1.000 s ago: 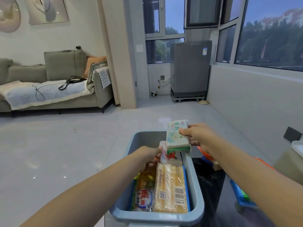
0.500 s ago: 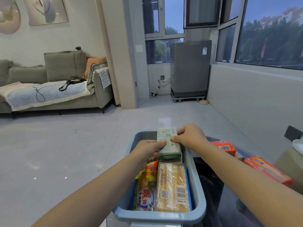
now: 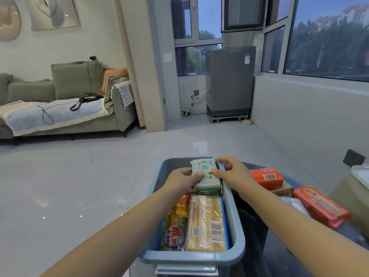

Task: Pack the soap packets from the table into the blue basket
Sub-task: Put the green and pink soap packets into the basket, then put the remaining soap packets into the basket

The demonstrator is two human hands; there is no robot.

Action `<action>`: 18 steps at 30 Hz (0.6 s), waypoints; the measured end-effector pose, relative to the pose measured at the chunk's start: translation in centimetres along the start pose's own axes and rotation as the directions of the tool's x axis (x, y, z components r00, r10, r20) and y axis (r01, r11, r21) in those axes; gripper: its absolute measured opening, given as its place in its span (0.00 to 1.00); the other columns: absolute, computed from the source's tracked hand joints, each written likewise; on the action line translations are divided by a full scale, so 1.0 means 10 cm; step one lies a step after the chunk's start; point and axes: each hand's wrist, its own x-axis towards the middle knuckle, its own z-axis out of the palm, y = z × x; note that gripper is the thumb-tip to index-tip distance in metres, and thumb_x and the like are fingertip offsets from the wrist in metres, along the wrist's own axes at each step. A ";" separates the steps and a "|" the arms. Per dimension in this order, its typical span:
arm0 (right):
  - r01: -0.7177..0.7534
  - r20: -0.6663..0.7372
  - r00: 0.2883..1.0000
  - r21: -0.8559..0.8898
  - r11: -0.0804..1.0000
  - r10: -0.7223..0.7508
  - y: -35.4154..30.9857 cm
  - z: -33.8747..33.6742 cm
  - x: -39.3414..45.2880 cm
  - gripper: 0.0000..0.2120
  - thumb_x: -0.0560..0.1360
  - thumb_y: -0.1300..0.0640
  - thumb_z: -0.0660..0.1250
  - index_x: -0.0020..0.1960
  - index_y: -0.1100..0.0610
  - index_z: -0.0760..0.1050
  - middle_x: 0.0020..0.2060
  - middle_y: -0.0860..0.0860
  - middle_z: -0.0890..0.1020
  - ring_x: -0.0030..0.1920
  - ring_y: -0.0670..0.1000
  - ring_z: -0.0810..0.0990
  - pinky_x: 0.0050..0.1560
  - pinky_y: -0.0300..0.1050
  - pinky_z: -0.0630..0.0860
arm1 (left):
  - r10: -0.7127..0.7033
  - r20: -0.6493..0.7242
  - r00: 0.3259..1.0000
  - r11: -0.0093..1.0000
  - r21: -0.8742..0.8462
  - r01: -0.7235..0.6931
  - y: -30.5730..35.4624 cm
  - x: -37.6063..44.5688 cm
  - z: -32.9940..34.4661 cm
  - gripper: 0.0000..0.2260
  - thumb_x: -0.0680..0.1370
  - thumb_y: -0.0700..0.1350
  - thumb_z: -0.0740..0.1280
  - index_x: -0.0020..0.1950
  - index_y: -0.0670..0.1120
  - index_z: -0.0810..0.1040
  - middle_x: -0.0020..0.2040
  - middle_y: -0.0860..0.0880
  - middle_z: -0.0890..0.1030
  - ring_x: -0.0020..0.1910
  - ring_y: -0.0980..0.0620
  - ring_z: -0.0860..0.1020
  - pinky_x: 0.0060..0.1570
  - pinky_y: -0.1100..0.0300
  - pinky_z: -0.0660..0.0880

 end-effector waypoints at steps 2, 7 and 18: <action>-0.020 0.036 0.999 0.055 0.998 0.018 0.00 -0.04 -0.06 0.22 0.72 0.57 0.69 0.65 0.51 0.69 0.51 0.51 0.76 0.44 0.48 0.79 0.32 0.37 0.75 | 0.095 -0.101 0.990 0.989 0.122 -0.082 0.07 -0.07 0.03 0.20 0.78 0.48 0.64 0.69 0.43 0.71 0.63 0.46 0.78 0.52 0.54 0.79 0.47 0.64 0.76; 0.054 -0.010 0.999 0.069 0.996 -0.053 0.05 -0.27 -0.25 0.20 0.74 0.55 0.66 0.66 0.51 0.69 0.54 0.51 0.76 0.51 0.50 0.77 0.38 0.37 0.74 | 0.293 -0.132 0.947 0.937 0.239 -0.256 0.25 -0.25 0.21 0.19 0.79 0.49 0.60 0.70 0.49 0.69 0.69 0.47 0.72 0.63 0.53 0.72 0.56 0.63 0.75; 0.040 -0.252 0.968 0.227 0.973 0.019 0.48 -1.18 -0.53 0.11 0.76 0.56 0.64 0.58 0.54 0.76 0.47 0.54 0.79 0.44 0.53 0.80 0.47 0.54 0.78 | 0.178 -0.133 0.975 0.984 0.055 -0.172 0.53 -0.53 1.37 0.14 0.79 0.45 0.58 0.63 0.47 0.73 0.59 0.47 0.75 0.42 0.58 0.73 0.29 0.71 0.67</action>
